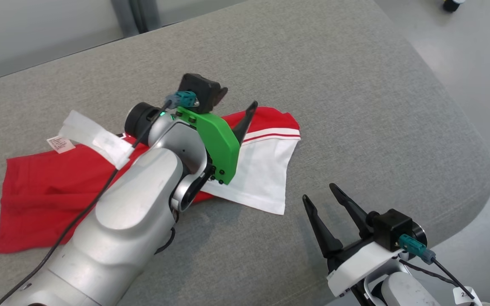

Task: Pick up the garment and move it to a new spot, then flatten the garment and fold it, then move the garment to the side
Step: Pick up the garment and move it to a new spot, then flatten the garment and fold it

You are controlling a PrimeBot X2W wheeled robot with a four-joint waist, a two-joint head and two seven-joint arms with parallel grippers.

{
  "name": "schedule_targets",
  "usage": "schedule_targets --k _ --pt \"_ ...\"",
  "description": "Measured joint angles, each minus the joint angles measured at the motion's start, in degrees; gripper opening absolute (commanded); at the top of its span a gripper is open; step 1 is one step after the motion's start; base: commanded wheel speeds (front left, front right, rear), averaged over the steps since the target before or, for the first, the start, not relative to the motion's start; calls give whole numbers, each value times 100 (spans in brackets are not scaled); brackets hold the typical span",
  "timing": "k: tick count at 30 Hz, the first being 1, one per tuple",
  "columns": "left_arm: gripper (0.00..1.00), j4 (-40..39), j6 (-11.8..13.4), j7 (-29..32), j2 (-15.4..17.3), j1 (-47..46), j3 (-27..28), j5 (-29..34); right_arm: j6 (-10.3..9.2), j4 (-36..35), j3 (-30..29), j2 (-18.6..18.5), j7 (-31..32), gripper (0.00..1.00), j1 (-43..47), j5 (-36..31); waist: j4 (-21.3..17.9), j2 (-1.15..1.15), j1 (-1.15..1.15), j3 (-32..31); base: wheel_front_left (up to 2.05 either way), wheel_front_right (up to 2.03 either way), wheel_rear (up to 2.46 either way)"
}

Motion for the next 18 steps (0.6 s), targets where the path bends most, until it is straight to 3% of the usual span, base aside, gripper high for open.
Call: schedule_targets --k 9,18 --pt "100 -202 285 -938 274 122 492 235 36 591 -48 10 0 100 31 349 642 0 0 -74 0 0 0" --pt "100 -179 350 -1637 612 855 672 416 -270 1187 -371 9 16 100 103 1024 1367 0 0 -142 0 0 0"
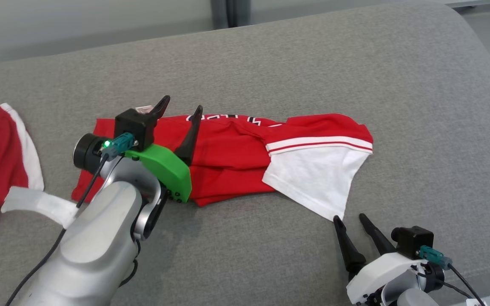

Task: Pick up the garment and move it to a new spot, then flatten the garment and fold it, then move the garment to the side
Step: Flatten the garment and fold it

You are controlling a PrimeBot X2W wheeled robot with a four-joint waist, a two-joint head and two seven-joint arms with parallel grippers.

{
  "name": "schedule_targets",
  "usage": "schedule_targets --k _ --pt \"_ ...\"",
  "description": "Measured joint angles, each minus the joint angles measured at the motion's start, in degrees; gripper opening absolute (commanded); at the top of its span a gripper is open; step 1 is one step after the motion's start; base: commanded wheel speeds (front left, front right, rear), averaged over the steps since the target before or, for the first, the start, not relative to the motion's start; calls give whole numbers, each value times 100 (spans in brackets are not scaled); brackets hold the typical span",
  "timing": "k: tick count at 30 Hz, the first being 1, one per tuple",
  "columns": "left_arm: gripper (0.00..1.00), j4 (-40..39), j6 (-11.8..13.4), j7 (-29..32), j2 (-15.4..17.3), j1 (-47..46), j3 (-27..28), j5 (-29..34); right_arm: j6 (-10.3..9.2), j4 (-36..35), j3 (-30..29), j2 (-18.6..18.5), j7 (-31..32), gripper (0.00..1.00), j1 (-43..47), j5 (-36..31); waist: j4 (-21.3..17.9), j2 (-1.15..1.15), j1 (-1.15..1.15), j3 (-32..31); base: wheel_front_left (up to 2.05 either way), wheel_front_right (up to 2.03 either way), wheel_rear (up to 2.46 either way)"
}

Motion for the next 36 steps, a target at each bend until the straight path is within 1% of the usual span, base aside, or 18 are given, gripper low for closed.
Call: schedule_targets --k 2,5,9,10,12,19,20,21,22,23,24,25,27,31,35,36 --pt "100 13 2 -120 69 148 42 0 -45 37 -12 2 30 100 -2 181 154 0 0 -12 0 0 0" --pt "100 47 55 -277 222 338 188 -1 -46 71 -10 0 93 100 -12 536 364 0 0 -32 0 0 0" --pt "100 140 56 -408 369 539 356 -11 -48 135 31 -14 181 100 -47 833 569 0 0 -73 0 0 0" --pt "100 146 56 -426 398 582 381 -30 -52 151 40 -16 210 100 -69 892 599 0 0 -87 0 0 0" --pt "100 156 57 -427 433 644 424 -58 -118 188 42 -14 248 100 -116 1009 632 0 0 -122 0 0 0" --pt "100 219 60 -449 480 725 549 -113 -296 316 121 -14 400 100 -255 1107 620 0 0 -167 0 0 0" --pt "100 242 60 -443 488 742 550 -113 -301 335 142 -14 425 97 -274 1134 611 0 0 -169 0 0 0" --pt "100 265 80 -442 501 763 563 -118 -302 365 170 -18 461 85 -306 1181 598 0 0 -172 0 0 0" --pt "100 290 104 -441 521 787 579 -137 -331 403 193 -20 494 76 -353 1216 579 0 0 -174 0 0 0" --pt "100 315 104 -438 545 812 594 -152 -356 437 210 -19 528 53 -392 1232 559 0 0 -177 0 0 0" --pt "100 326 105 -415 560 834 603 -153 -401 477 223 -19 563 37 -431 1259 538 0 0 -180 0 0 0" --pt "100 341 105 -416 566 848 613 -153 -402 516 243 -20 583 0 -470 1269 518 0 0 -183 0 0 0" --pt "100 352 105 -398 569 849 627 -154 -444 564 250 -29 617 0 -519 1287 478 0 0 -190 0 0 0" --pt "100 370 105 -368 577 851 684 -157 -450 559 198 -22 635 0 -563 1380 431 0 0 -198 0 0 0" --pt "100 382 109 -368 647 856 740 -193 -449 474 9 12 633 0 -576 1446 381 0 0 -216 0 0 0" --pt "100 382 109 -368 653 856 753 -199 -421 337 -138 -3 631 0 -576 1592 354 0 0 -221 0 0 0"
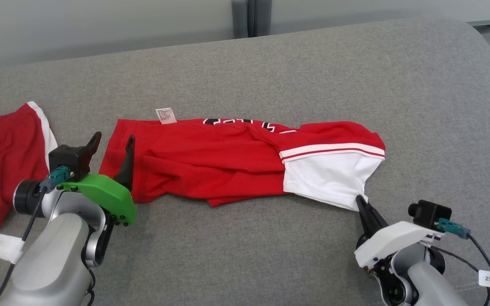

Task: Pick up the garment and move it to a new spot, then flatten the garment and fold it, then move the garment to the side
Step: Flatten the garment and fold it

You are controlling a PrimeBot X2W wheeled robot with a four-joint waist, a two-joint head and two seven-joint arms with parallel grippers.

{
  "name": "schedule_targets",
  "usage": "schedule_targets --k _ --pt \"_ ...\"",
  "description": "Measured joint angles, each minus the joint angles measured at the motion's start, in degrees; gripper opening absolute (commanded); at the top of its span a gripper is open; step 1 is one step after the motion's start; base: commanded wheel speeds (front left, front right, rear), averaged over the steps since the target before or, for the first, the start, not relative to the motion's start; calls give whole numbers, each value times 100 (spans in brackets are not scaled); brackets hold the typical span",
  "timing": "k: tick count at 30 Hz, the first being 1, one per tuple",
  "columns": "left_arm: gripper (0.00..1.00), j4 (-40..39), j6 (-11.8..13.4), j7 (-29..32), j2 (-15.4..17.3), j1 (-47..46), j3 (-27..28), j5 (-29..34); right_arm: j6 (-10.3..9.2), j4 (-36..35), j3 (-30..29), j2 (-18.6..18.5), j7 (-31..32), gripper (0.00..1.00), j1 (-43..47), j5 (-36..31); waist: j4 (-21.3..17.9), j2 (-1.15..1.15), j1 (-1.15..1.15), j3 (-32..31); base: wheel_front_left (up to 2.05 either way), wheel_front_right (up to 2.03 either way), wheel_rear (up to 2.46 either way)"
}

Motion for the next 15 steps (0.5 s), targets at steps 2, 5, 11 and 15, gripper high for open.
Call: schedule_targets --k 2,5,11,15 --pt "100 -1 0 0 -2 2 4 0 92 -194 -140 -38 -7 0 0 164 -25 0 0 -6 0 0 0" --pt "100 1 0 0 8 52 79 -9 344 -609 -428 -67 -54 0 -2 583 -82 0 0 -20 0 0 0" --pt "100 -2 1 -1 -16 125 67 -14 686 -1326 -1151 -158 -65 0 1 1545 -212 0 0 -63 0 0 0" --pt "100 -7 1 -1 -34 125 54 -14 673 -1527 -1740 -442 -133 0 59 1926 -242 0 0 -89 0 0 0"
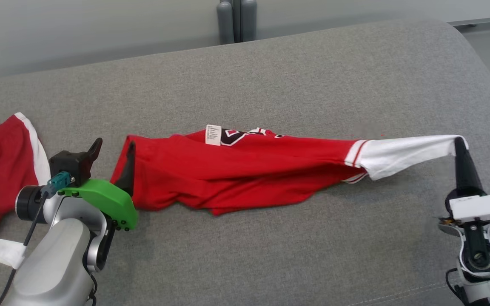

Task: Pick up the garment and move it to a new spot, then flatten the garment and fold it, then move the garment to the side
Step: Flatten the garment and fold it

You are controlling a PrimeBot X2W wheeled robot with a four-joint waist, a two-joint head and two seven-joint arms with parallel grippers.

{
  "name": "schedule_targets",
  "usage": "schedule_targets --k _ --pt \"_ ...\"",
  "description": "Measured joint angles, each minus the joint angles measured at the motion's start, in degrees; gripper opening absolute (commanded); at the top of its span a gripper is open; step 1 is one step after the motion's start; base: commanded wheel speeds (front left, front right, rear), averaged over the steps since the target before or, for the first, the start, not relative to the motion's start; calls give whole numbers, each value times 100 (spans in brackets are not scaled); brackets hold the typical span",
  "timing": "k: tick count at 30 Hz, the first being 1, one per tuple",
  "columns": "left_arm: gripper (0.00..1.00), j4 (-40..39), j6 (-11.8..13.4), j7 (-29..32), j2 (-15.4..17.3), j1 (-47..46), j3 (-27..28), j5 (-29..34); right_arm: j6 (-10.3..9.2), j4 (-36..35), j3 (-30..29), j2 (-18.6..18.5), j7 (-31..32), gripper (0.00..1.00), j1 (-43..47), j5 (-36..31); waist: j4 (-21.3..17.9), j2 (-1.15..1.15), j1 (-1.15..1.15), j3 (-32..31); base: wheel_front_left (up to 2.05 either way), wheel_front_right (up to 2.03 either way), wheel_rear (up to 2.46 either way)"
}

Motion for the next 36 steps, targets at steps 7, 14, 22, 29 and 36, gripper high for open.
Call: schedule_targets --k 7,14,22,29,36 --pt "100 -27 0 18 -24 18 -89 0 -119 -1 -324 -330 157 0 421 172 4 0 0 -22 0 0 0" --pt "100 -296 -272 466 -270 -174 -539 25 -200 45 -96 -346 424 0 694 144 41 0 0 95 0 0 0" --pt "100 -181 -586 1310 -276 -1004 -772 59 -185 -115 566 -149 727 0 550 -102 -79 0 0 360 0 0 0" --pt "100 213 -723 2006 -232 -1270 -972 64 -177 -145 705 -48 742 0 480 -151 -366 0 0 565 0 0 0" --pt "100 536 -826 2379 -83 -1418 -954 57 -137 -124 794 129 733 0 392 -151 -692 0 0 736 0 0 0"
